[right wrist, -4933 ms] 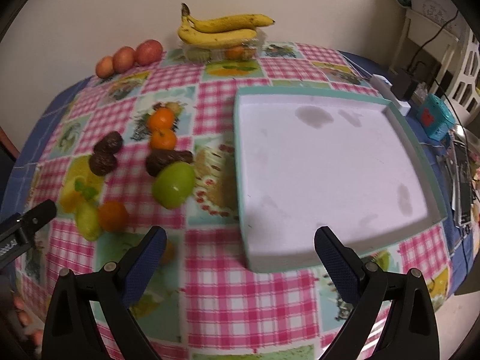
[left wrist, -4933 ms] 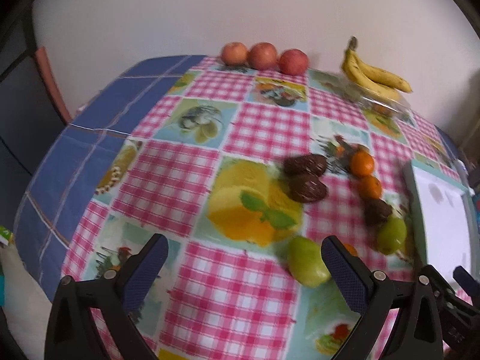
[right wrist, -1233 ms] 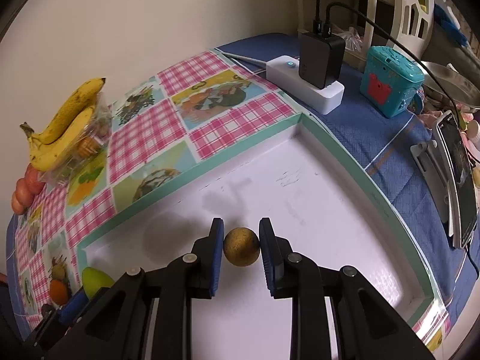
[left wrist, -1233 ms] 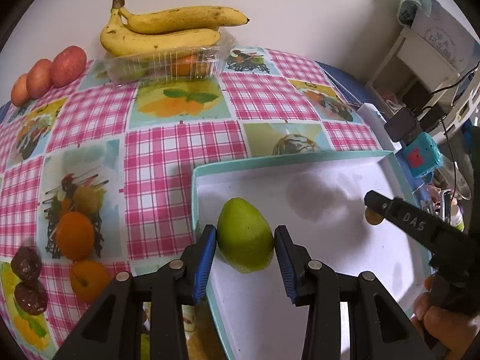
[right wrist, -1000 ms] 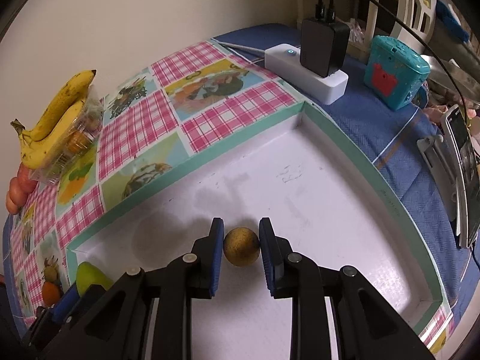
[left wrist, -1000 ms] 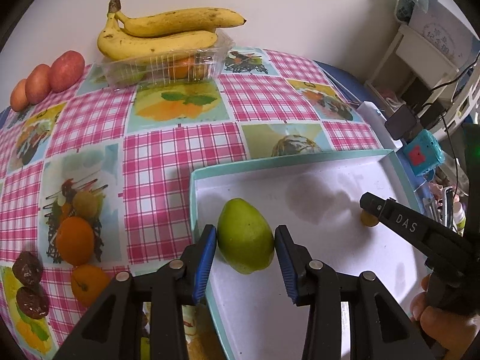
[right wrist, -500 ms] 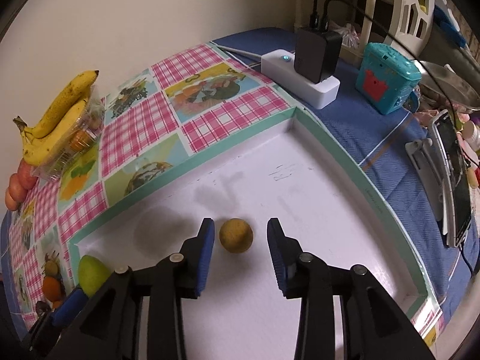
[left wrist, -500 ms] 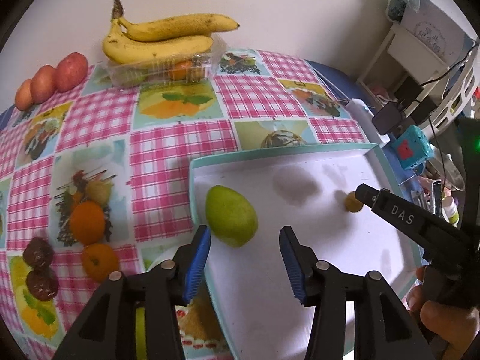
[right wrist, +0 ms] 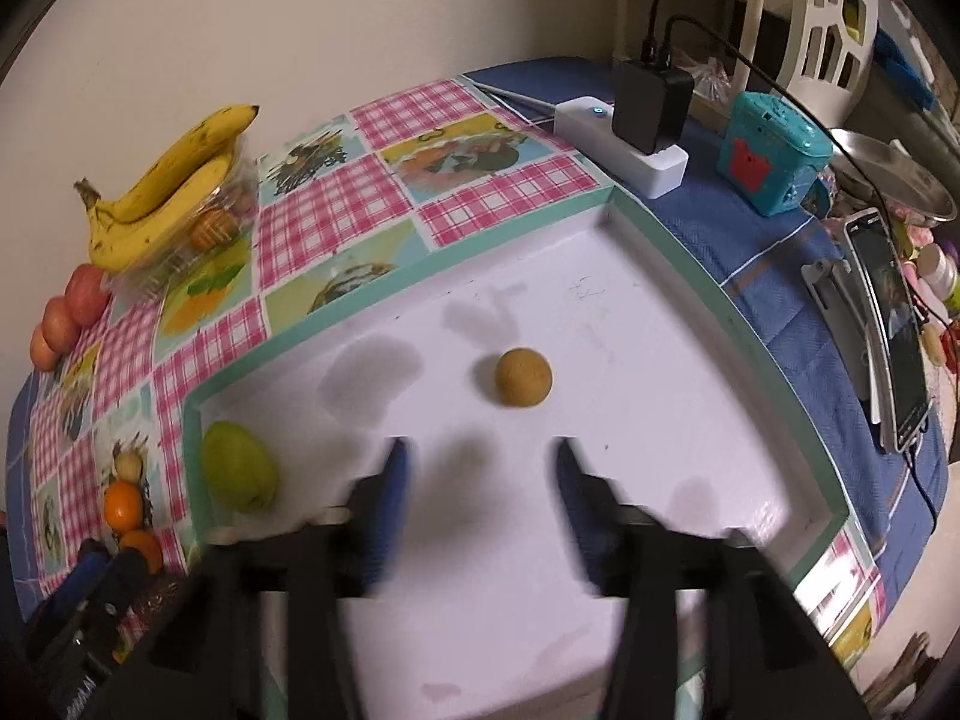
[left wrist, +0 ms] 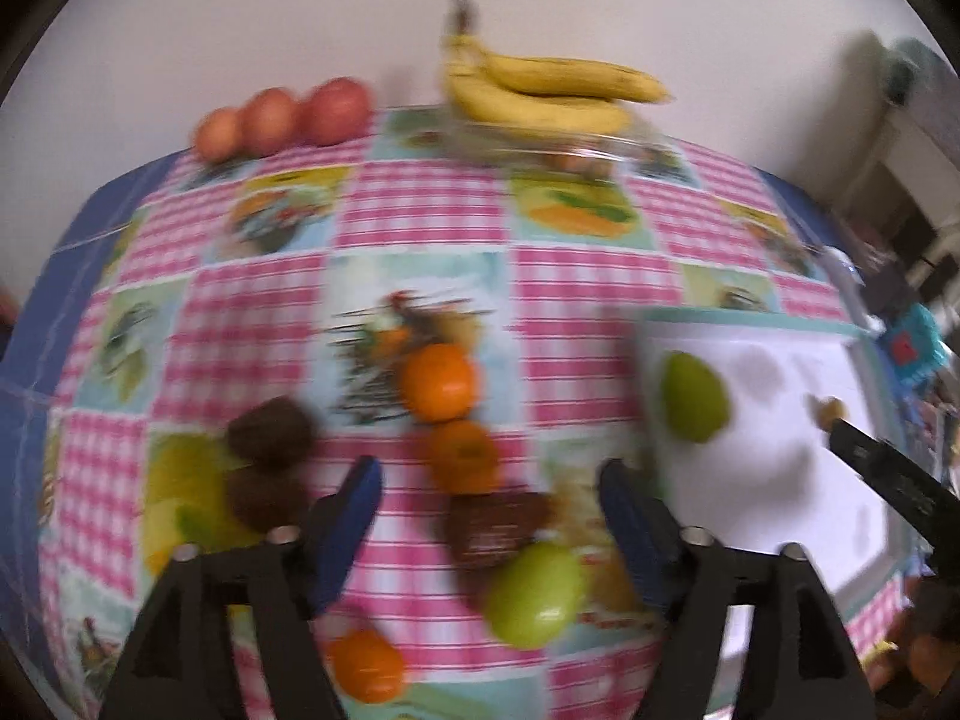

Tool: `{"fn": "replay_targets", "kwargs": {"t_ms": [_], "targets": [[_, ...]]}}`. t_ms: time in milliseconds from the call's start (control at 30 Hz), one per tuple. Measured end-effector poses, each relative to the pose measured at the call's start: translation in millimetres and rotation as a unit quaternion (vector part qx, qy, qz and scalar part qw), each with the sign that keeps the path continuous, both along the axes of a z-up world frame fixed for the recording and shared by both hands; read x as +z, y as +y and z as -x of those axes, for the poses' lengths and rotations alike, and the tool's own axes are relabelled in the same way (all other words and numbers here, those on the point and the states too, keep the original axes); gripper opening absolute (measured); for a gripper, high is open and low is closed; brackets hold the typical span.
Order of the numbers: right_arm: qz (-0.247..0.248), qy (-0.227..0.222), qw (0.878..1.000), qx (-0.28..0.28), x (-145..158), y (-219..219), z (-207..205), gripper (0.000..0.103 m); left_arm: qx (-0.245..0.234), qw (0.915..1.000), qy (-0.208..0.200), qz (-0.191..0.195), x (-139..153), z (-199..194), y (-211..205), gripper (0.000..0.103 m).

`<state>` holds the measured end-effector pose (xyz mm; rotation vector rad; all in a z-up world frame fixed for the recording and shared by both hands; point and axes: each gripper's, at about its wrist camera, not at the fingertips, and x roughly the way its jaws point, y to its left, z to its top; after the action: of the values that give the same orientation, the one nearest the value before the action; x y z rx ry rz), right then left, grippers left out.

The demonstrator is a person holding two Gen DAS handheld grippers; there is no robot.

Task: Organize fruits
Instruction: 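Open the right gripper to drop the brown fruit while the left gripper releases the pear in the tray, then move both grippers back toward the fruits on the tablecloth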

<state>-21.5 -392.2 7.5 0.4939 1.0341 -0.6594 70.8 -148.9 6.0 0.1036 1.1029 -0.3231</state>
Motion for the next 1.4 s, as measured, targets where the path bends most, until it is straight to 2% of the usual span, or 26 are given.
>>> {"fn": "replay_targets", "kwargs": {"t_ms": [100, 133, 200, 300, 333, 400, 667, 967, 1067, 1200, 1400], "targets": [[0.009, 0.000, 1.000, 0.010, 3, 9, 0, 0.073, 0.035, 0.9990, -0.018, -0.021, 1, -1, 23, 0.101], [0.010, -0.001, 1.000, 0.015, 3, 13, 0, 0.077, 0.046, 0.9982, -0.025, -0.028, 2, -2, 31, 0.103], [0.017, 0.000, 1.000, 0.023, 3, 21, -1, 0.086, 0.062, 0.9969, -0.033, -0.034, 4, -2, 44, 0.103], [0.031, 0.000, 0.999, 0.041, 3, 33, 0, 0.088, 0.083, 0.9946, -0.040, -0.047, 4, -1, 61, 0.103], [0.035, -0.001, 0.998, 0.047, 2, 38, 0, 0.095, 0.088, 0.9942, -0.039, -0.049, 3, -1, 66, 0.103], [0.038, -0.003, 0.998, 0.054, 2, 46, 1, 0.099, 0.094, 0.9938, -0.031, -0.050, 2, 0, 77, 0.103], [0.051, -0.022, 0.995, 0.087, 6, 78, 1, 0.099, 0.133, 0.9892, -0.031, -0.052, 4, 3, 118, 0.103], [-0.017, -0.035, 0.993, 0.115, -1, 103, -7, 0.099, 0.185, 0.9821, -0.023, -0.030, 5, -6, 162, 0.103], [-0.017, -0.032, 0.992, 0.124, 0, 110, -11, 0.099, 0.197, 0.9798, -0.024, -0.021, 7, -9, 173, 0.103], [-0.019, -0.031, 0.990, 0.138, 0, 117, -17, 0.099, 0.205, 0.9782, -0.030, -0.002, 10, -11, 181, 0.103], [-0.025, -0.064, 0.983, 0.168, 13, 131, -23, 0.099, 0.198, 0.9790, -0.040, 0.024, 15, -12, 178, 0.103]]}}
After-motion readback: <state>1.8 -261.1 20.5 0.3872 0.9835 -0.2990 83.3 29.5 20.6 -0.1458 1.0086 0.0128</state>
